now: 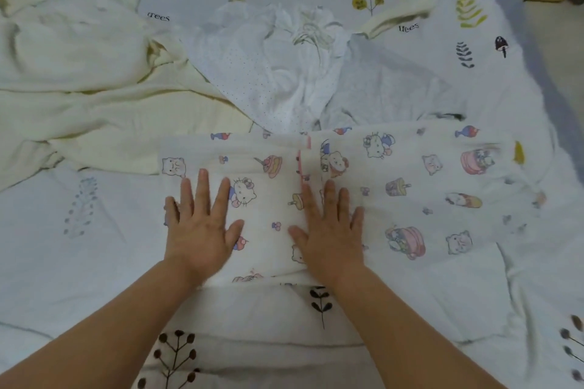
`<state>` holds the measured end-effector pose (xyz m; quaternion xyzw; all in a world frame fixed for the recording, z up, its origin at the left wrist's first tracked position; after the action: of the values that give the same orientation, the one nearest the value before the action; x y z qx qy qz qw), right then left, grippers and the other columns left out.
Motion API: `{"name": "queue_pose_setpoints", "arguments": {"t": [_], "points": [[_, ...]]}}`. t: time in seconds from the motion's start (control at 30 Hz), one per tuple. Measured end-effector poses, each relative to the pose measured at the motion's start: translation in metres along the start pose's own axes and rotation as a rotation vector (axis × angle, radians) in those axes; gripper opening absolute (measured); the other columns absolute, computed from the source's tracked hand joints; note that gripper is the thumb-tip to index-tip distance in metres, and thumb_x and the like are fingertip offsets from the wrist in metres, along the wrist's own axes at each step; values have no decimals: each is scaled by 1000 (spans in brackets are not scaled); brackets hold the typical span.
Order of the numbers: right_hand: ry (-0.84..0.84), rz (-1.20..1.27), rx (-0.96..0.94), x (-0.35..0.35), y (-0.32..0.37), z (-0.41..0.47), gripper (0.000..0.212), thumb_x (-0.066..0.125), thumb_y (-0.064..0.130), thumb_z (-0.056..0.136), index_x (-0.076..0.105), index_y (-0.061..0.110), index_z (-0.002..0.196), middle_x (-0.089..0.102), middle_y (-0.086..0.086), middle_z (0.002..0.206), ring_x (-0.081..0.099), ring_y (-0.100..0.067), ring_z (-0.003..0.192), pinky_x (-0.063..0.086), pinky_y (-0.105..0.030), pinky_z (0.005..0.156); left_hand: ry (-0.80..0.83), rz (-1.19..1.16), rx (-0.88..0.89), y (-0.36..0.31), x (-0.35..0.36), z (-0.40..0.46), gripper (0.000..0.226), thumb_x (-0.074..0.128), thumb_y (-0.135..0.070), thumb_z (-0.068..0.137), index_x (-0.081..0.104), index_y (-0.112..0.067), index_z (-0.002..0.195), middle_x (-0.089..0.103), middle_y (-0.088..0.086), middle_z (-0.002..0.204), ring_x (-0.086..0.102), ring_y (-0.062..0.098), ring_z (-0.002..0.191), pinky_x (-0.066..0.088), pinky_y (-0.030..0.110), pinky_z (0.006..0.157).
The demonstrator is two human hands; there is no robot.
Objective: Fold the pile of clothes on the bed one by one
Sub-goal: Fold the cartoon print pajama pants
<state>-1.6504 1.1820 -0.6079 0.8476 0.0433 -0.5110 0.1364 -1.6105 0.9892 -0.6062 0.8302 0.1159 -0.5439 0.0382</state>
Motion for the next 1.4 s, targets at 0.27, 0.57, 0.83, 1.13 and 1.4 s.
{"name": "queue_pose_setpoints", "arguments": {"t": [0.27,0.57,0.83,1.13,1.4], "points": [[-239,271,62,-64,-68,-34,51,39,27,98,26,17,147,17,-8,155,11,-19,142,7,-31,115,-267,1,340,-125,-44,24,62,21,-52,95,-20,-34,138,-32,-2,146,-26,31,138,-18,48,108],[-778,824,735,-100,-244,-96,44,57,11,84,44,8,126,38,-6,117,44,-31,117,37,-34,98,-81,112,237,-141,-27,53,65,12,-55,92,-21,-31,144,-21,7,155,-15,39,141,-7,53,113],[-586,1653,994,-48,-275,-66,23,70,13,79,58,9,98,65,-6,106,62,-24,98,50,-41,91,-67,-85,277,-133,-34,10,65,29,-44,96,4,-18,150,-9,11,157,-5,29,144,2,47,115],[-734,1253,175,-168,-107,-77,11,60,12,78,53,12,70,57,7,59,51,-2,57,43,-12,52,-164,-624,141,-80,-91,1,34,42,-21,98,52,-12,129,45,4,139,42,18,126,26,18,100],[-621,788,-379,-160,93,-81,14,62,2,77,61,-2,90,60,-16,96,57,-31,89,48,-40,82,227,-1814,195,-53,-152,-4,85,15,-74,80,62,-14,119,65,11,116,63,26,103,53,37,86]]}}
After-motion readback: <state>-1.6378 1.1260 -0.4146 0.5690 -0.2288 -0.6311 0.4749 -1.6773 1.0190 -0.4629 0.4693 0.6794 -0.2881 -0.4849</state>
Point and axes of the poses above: each hand's wrist, its own z-axis towards the middle knuckle, its own x-axis out of the palm, y = z × x, the point moved 10 cm from there along z, towards the middle knuckle
